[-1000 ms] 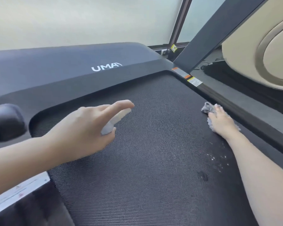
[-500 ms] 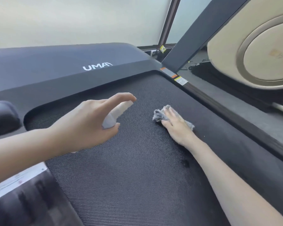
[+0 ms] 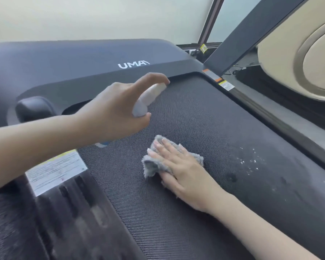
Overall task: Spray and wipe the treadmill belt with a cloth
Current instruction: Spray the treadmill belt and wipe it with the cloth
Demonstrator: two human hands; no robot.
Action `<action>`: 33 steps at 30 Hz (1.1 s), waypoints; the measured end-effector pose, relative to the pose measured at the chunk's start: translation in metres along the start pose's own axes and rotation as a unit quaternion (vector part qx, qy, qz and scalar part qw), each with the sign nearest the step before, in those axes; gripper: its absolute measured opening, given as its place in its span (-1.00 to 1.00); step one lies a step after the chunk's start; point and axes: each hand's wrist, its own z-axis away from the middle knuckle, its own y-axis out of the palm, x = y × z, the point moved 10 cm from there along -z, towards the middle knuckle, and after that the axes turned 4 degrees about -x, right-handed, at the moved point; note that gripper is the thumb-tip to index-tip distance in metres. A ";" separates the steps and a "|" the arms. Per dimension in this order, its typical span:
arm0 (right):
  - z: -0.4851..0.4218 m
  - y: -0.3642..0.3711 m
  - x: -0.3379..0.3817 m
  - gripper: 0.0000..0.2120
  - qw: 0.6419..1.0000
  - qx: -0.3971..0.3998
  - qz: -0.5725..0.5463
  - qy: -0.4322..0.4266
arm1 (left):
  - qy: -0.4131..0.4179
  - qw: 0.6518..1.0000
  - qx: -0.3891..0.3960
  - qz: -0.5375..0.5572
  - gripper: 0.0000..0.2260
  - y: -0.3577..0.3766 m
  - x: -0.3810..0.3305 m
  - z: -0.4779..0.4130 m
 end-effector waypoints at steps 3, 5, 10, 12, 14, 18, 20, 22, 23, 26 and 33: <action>-0.027 -0.012 -0.050 -0.43 0.995 -0.031 0.021 0.095 | -0.005 1.000 0.000 -0.013 -0.47 -0.004 0.008 0.005; -0.047 -0.025 -0.087 -0.50 0.985 -0.054 0.047 0.157 | -0.008 1.000 -0.004 -0.021 -0.47 -0.007 0.011 0.007; -0.084 -0.043 -0.160 -0.49 0.942 -0.058 0.086 0.318 | 0.005 1.000 -0.007 -0.007 -0.47 -0.010 0.008 0.007; -0.085 -0.040 -0.157 -0.50 0.944 -0.053 0.074 0.316 | 0.007 1.000 -0.011 0.000 -0.47 -0.011 0.007 0.007; -0.077 -0.036 -0.142 -0.52 0.957 -0.042 0.047 0.284 | 0.014 1.000 -0.017 -0.001 -0.46 -0.012 0.004 0.007; -0.041 -0.027 -0.103 -0.53 0.981 -0.039 0.013 0.188 | 0.012 1.000 -0.009 0.010 -0.47 -0.011 0.003 0.007; -0.014 -0.022 -0.073 -0.53 0.991 -0.044 -0.006 0.129 | 0.005 1.000 -0.007 0.008 -0.47 -0.010 0.005 0.008; 0.013 -0.017 -0.050 -0.53 0.995 -0.025 -0.013 0.093 | 0.003 1.000 -0.006 0.004 -0.48 -0.010 0.005 0.009; 0.022 -0.016 -0.047 -0.54 0.996 -0.019 -0.007 0.086 | 0.002 1.000 -0.004 0.005 -0.48 -0.009 0.006 0.010; 0.025 -0.028 -0.070 -0.57 0.992 -0.053 0.021 0.117 | -0.001 1.000 -0.002 0.008 -0.47 -0.008 0.007 0.011; -0.051 -0.039 -0.155 -0.51 0.940 -0.072 0.073 0.324 | -0.004 1.000 -0.001 0.011 -0.47 -0.010 0.005 0.012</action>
